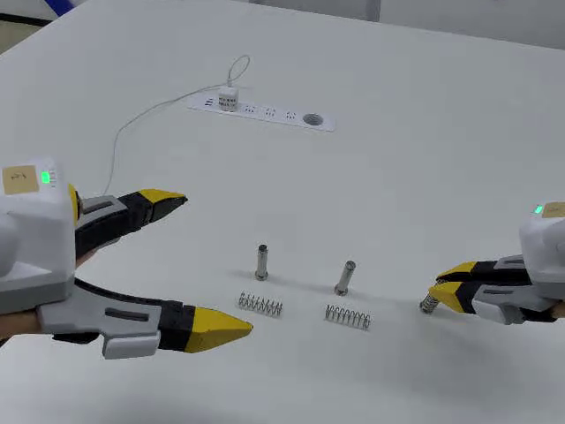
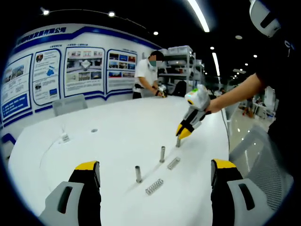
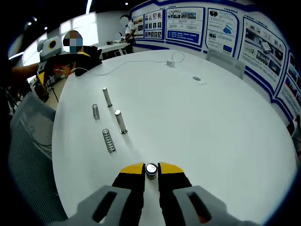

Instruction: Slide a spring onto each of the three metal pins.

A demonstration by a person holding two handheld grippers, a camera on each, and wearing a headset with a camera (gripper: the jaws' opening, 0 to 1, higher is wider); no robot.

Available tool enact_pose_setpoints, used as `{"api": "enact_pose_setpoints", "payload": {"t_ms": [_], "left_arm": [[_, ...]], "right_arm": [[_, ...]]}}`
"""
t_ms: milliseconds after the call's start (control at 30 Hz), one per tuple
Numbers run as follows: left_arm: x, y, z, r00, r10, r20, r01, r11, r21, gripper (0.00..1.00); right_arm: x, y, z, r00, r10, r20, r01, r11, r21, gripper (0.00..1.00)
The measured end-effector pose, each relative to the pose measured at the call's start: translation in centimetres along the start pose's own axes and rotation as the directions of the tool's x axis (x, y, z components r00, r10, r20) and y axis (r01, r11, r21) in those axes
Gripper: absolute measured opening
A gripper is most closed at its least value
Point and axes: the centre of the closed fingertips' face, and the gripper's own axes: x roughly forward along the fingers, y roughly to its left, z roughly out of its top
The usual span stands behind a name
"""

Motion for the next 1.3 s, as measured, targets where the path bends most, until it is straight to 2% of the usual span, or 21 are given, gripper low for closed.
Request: {"api": "enact_pose_setpoints", "payload": {"t_ms": [100,133,200,300,433,833,933,1033,1200,1300], "left_arm": [[-0.1,0.1,0.1,1.0000,0.005,-0.005,-0.005,1.000,0.009,1.00],[-0.2,0.1,0.3,1.0000,0.005,0.001,-0.005,1.000,0.000,1.00],[-0.1,0.1,1.1,0.9992,0.006,0.038,-0.005,1.000,-0.029,1.00],[0.1,0.2,1.6,0.9987,0.011,0.049,-0.010,1.000,-0.024,1.00],[0.3,-0.1,2.1,0.9990,-0.003,0.045,0.003,1.000,0.000,1.00],[0.4,-1.2,2.6,0.9980,-0.042,0.046,0.041,0.999,0.019,1.00],[0.3,-1.4,2.7,0.9976,-0.049,0.048,0.048,0.999,0.022,1.00],[0.1,-1.6,2.5,0.9977,-0.054,0.041,0.053,0.998,0.029,1.00],[-0.2,-1.7,2.0,0.9983,-0.051,0.028,0.050,0.998,0.033,1.00],[-0.5,-1.7,1.9,0.9989,-0.043,0.020,0.043,0.998,0.035,1.00]], "right_arm": [[0.1,0.0,-0.2,1.0000,0.000,-0.005,0.000,1.000,0.001,0.11],[0.0,0.0,-0.1,1.0000,-0.007,0.002,0.007,1.000,0.008,0.11],[0.0,-0.1,-0.1,0.9999,-0.011,-0.001,0.011,1.000,0.010,0.11],[0.0,0.0,-0.1,0.9999,-0.010,-0.001,0.010,1.000,0.016,0.12],[-0.4,0.0,0.1,0.9998,-0.018,0.000,0.018,1.000,0.015,0.18],[-2.9,1.0,2.2,0.9987,-0.037,0.036,0.039,0.998,-0.040,0.19],[-3.2,1.9,2.8,0.9985,-0.032,0.045,0.035,0.997,-0.062,0.19],[-2.9,3.2,3.7,0.9976,-0.004,0.069,0.008,0.998,-0.064,0.19],[-1.4,5.7,4.2,0.9970,0.049,0.060,-0.042,0.993,-0.114,0.19],[-0.3,6.7,4.2,0.9945,0.089,0.055,-0.082,0.990,-0.117,0.19]]}}
